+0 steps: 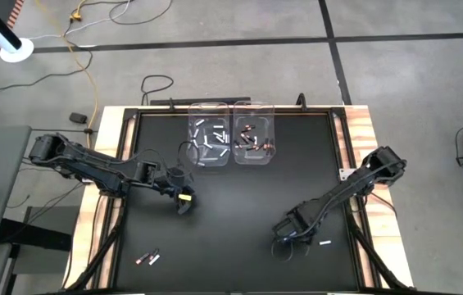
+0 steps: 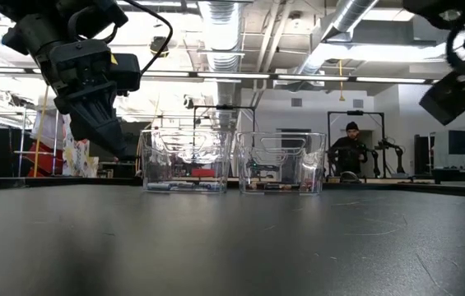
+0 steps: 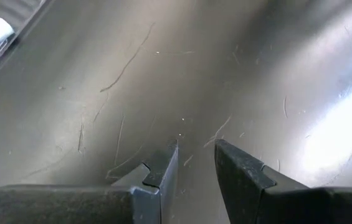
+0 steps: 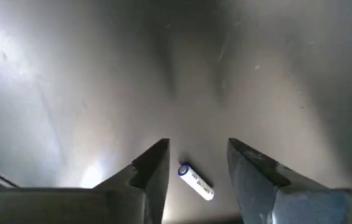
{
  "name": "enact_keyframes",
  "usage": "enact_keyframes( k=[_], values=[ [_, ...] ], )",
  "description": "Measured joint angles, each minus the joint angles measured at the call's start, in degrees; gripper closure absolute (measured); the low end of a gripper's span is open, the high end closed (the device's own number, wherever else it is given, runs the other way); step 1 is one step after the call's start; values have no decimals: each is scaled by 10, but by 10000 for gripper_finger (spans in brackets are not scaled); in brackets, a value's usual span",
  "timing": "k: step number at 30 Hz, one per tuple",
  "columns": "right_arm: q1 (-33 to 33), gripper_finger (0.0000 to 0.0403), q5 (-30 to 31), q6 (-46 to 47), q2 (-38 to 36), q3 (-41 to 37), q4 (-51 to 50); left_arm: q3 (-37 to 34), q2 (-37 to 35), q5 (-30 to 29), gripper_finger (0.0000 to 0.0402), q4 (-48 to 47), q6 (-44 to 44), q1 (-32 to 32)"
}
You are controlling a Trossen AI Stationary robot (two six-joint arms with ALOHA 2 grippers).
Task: Sort batteries
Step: Put the white battery into the left transparent bin
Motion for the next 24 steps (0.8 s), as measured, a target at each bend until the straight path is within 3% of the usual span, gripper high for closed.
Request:
enact_keyframes(
  k=[10, 24],
  values=[
    [46, 208, 1, -112, 0, -4, -14, 0, 0, -17, 301, 3, -49, 0],
    [137, 226, 22, -107, 0, -4, -41, 0, 0, -27, 301, 4, -67, 0]
  ],
)
